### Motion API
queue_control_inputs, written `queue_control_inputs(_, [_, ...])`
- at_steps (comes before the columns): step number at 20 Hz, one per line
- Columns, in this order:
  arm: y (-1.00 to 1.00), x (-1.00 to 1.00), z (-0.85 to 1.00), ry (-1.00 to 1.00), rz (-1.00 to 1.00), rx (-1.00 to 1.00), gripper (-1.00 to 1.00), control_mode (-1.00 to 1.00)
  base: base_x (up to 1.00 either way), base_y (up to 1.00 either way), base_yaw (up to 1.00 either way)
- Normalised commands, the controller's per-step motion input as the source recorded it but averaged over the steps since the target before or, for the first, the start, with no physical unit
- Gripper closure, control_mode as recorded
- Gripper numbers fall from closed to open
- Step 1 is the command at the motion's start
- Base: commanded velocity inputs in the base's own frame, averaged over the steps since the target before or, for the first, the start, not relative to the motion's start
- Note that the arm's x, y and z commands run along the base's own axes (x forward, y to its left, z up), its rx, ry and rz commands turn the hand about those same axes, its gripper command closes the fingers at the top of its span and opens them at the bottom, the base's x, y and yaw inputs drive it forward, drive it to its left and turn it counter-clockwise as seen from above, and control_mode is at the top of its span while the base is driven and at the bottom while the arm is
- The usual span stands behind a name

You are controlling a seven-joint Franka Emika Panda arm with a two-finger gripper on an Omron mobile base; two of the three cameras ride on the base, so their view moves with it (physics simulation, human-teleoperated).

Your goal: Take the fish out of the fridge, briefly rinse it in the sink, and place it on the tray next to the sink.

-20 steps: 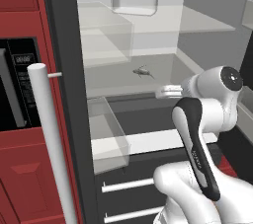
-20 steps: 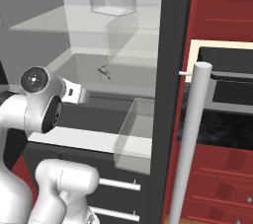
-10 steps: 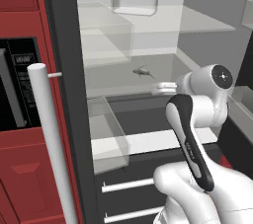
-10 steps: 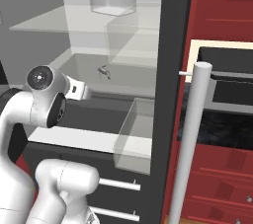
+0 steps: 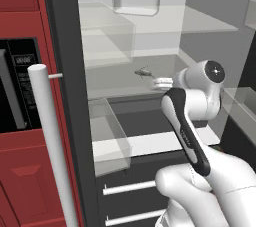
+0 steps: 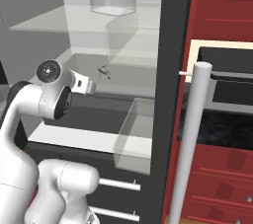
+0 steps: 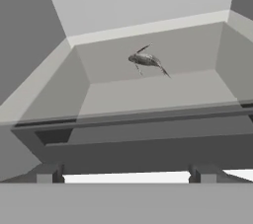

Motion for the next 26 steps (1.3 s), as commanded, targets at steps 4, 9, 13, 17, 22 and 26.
queue_control_inputs(4, [0.00,0.51,0.00,0.00,0.00,0.00,-1.00,-1.00,0.00,0.00,0.00])
queue_control_inputs(9, [0.00,0.43,-0.09,-0.03,0.00,0.00,-1.00,-1.00,0.00,0.00,0.00])
queue_control_inputs(13, [0.00,0.30,-0.04,-0.10,0.00,0.00,-1.00,-1.00,0.00,0.00,0.00])
queue_control_inputs(17, [0.00,0.25,-0.02,-0.06,0.00,0.00,-1.00,-1.00,0.00,0.00,0.00])
queue_control_inputs(22, [0.00,0.34,0.00,-0.07,0.00,0.00,-1.00,-1.00,0.00,0.00,0.00])
queue_control_inputs(26, [0.00,0.50,0.00,-0.03,0.00,0.00,-1.00,-1.00,0.00,0.00,0.00])
